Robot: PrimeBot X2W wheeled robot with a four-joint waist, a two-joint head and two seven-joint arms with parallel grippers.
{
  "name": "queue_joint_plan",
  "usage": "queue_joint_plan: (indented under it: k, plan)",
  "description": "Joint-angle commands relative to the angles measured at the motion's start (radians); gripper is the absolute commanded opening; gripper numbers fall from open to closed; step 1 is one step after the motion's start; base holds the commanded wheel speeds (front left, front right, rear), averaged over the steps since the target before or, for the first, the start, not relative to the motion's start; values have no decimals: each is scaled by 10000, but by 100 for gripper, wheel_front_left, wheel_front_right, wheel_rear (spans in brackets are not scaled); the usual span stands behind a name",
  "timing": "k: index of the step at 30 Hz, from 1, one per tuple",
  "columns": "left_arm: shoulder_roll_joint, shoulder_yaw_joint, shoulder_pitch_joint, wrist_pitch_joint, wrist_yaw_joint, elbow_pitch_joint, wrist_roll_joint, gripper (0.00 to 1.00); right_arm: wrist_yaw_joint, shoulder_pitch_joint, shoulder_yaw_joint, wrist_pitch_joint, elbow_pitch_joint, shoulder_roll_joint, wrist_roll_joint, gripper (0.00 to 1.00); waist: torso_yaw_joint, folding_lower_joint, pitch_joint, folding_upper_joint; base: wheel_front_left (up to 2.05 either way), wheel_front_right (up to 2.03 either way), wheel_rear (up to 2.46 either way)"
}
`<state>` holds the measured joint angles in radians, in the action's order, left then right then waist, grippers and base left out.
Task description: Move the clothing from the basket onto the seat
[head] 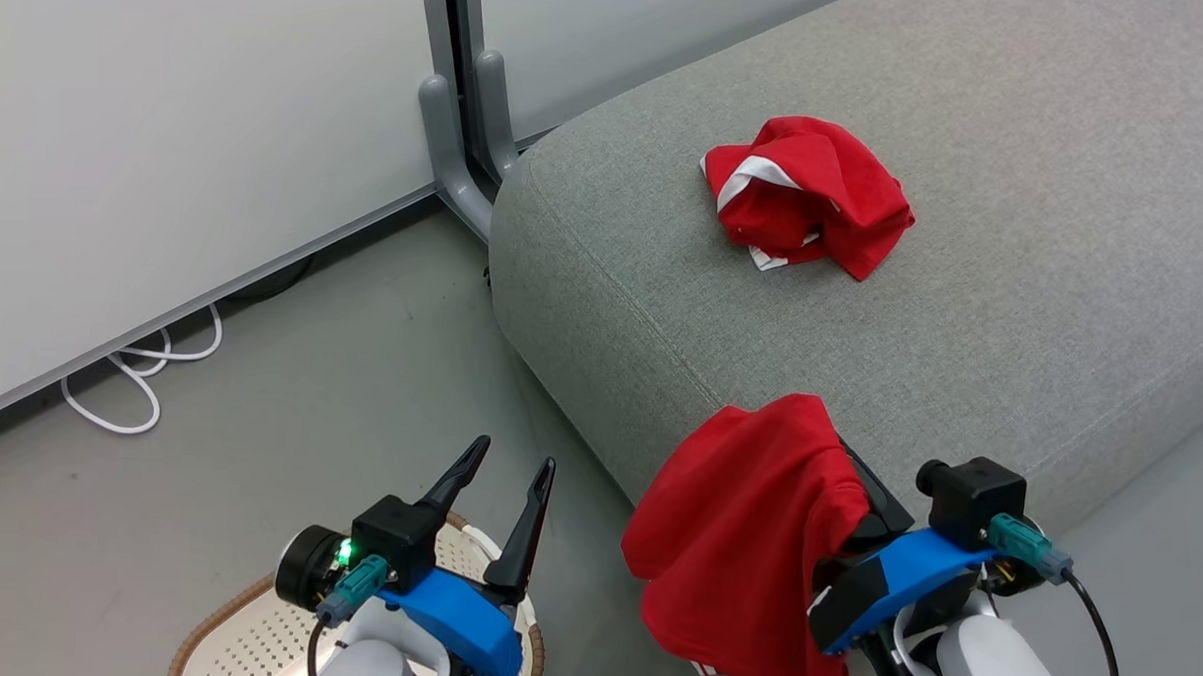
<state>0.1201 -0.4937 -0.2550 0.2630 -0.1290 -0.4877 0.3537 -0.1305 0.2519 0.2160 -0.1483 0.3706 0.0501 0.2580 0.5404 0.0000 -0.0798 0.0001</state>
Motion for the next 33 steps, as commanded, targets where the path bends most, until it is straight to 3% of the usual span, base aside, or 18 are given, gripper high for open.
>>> queue_joint_plan:
  k: [1, 10, 22, 33]
  plan:
    - [38, 87, -84, 26, -23, 21, 40, 100, -5, 20, 17, 14, -105, 5, 178, 0, -9, 0, -13, -1, 0, 0, 0]
    - [51, 201, -83, 26, -23, 301, -210, 100, -5, 1166, -272, 521, -555, 136, 522, 0, -128, 0, -260, -1, 0, 0, 0]
    - [244, 166, -487, 26, -24, 604, -410, 100, -3, 4519, -1627, 2257, -1050, 1842, 1056, 0, -657, 0, -1120, -1, 0, 0, 0]
    - [657, -177, -1350, 26, -24, 871, -544, 100, -5, 7180, -3383, 2688, -404, 3270, 1205, 0, -1553, 0, -2474, -1, 0, 0, 0]
